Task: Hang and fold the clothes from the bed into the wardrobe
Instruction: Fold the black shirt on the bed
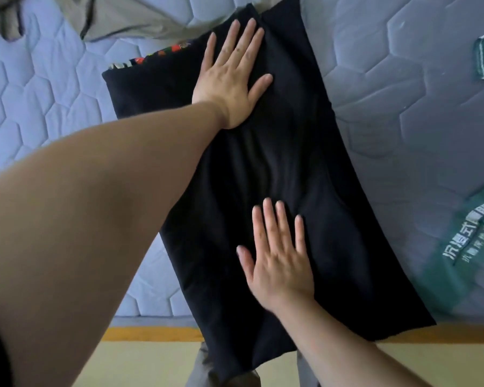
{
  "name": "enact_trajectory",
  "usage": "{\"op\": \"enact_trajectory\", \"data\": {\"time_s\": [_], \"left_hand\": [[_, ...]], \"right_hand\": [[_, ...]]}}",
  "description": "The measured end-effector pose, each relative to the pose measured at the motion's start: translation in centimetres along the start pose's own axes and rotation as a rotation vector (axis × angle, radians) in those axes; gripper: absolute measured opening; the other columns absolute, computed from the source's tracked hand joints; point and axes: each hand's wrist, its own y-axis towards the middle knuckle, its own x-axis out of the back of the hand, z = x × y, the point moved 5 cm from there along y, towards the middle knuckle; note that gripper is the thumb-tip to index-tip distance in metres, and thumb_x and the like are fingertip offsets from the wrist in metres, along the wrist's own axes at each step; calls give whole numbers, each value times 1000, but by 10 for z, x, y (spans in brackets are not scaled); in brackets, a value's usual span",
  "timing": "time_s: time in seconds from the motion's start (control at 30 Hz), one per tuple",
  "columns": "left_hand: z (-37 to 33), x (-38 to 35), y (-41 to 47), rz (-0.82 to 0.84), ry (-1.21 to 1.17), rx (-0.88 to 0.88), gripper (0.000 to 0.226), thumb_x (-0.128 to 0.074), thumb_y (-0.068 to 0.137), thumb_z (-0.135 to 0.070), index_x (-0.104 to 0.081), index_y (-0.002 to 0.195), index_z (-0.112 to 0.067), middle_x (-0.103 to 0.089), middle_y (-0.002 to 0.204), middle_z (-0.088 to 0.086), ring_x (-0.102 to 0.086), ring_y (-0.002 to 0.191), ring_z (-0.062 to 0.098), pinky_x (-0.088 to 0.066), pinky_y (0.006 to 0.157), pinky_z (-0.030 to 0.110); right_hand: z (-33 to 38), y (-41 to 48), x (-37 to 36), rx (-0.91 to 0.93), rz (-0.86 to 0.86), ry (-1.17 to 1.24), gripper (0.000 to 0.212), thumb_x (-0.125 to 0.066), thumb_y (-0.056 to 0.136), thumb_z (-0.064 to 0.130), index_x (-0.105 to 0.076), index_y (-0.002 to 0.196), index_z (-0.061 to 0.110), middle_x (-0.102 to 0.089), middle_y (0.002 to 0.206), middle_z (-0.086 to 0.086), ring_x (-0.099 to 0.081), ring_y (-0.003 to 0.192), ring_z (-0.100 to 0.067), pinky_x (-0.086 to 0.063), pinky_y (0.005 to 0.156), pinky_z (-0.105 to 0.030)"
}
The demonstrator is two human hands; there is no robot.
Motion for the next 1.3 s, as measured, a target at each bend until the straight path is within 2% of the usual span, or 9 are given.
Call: {"op": "enact_trajectory", "data": {"time_s": [0.2,0.4,0.47,0.57,0.7,0.83,0.93,1.07,1.3], "left_hand": [[2,7,3,52,-10,7,79,-8,98,-69,2,163,-25,5,170,-6,8,156,17,2,126,49],[2,26,-19,-8,-26,55,76,-7,101,-65,-2,163,-21,2,171,-1,6,157,20,0,126,50],[8,25,-37,-17,-46,73,75,-9,102,-63,-3,163,-20,1,171,1,5,157,21,-1,127,49],[20,19,-71,-4,-52,46,73,-12,103,-61,-5,163,-20,0,171,2,4,157,21,-2,127,48],[47,15,-111,-11,-36,-6,70,-16,106,-57,-8,163,-19,-3,171,2,2,157,22,-2,127,49],[89,-4,-148,-41,-22,98,67,-19,106,-56,-6,163,-23,0,171,4,4,157,24,-2,127,50],[107,-25,-155,-20,-95,213,76,-17,103,-65,0,163,-21,4,171,2,7,157,21,-1,127,48],[114,-38,-141,-5,-211,271,82,-14,100,-69,1,163,-19,3,171,-1,6,156,15,1,127,42],[141,-31,-113,-33,-189,323,78,-7,100,-66,-1,163,-20,2,171,-4,6,156,14,1,127,45]], "right_hand": [[6,-87,-35,173,91,-100,78,-44,99,56,-28,159,8,-12,169,-10,-15,156,-29,-19,120,-55],[21,-89,-19,198,114,-105,75,-47,97,52,-34,156,9,-18,167,-15,-17,154,-35,-19,118,-64],[41,-73,-5,209,93,-42,72,-48,98,49,-33,157,11,-22,166,-15,-16,155,-35,-18,117,-68],[76,-32,9,243,72,15,70,-41,103,47,-23,160,11,-14,169,-10,-8,156,-30,-12,121,-63],[120,22,-2,404,109,-94,68,-28,107,46,-11,162,8,0,170,-10,3,157,-27,1,124,-59],[135,51,-16,512,133,-219,68,-19,108,48,-3,161,8,7,169,-9,11,156,-26,6,124,-55],[130,49,-29,538,153,-281,70,-14,107,51,5,160,8,14,168,-10,17,155,-28,8,124,-55],[122,22,-52,528,171,-275,73,-19,107,52,2,161,6,13,169,-11,16,155,-28,5,125,-54],[114,-37,-71,554,179,-280,75,-29,105,54,-10,161,6,5,170,-11,7,157,-27,2,125,-53]]}}
